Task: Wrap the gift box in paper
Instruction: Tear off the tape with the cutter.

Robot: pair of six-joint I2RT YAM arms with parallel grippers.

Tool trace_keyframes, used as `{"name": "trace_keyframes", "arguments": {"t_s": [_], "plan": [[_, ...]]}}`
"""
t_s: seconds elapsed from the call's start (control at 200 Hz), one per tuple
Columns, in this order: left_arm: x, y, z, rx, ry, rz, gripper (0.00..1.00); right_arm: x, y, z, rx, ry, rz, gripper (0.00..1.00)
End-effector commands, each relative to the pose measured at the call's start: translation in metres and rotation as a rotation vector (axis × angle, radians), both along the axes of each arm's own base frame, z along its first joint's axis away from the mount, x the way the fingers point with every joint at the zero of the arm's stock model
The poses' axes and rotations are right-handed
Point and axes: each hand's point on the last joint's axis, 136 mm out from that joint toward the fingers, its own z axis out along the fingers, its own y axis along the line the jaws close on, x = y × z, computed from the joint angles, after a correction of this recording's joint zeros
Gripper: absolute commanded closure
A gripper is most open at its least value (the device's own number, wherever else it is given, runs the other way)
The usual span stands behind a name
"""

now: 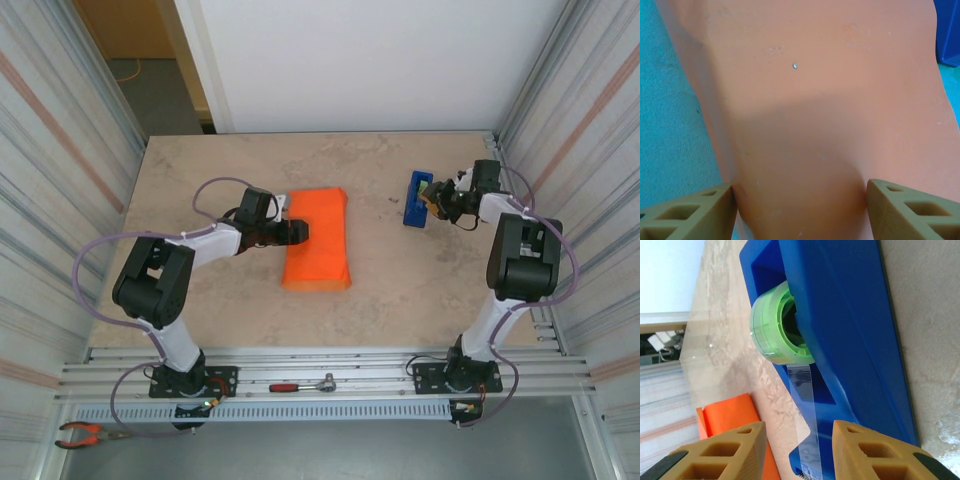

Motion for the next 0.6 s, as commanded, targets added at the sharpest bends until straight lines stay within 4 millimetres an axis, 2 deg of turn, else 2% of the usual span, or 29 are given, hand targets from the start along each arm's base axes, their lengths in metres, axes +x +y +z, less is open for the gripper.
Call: {"name": "trace_keyframes", "arguments": {"t_s": [0.0,0.591], "plan": [[-0.045,0.021,-0.064,0.165,0.198,-0.029,0.33,-0.004,0.007,-0.011,0.006,0.010,0.041,0.63],[-0.044,0.020,-0.062,0.162,0.193,-0.029,0.34,-0.007,0.009,-0.024,0.017,0.036,0.042,0.76]]}}
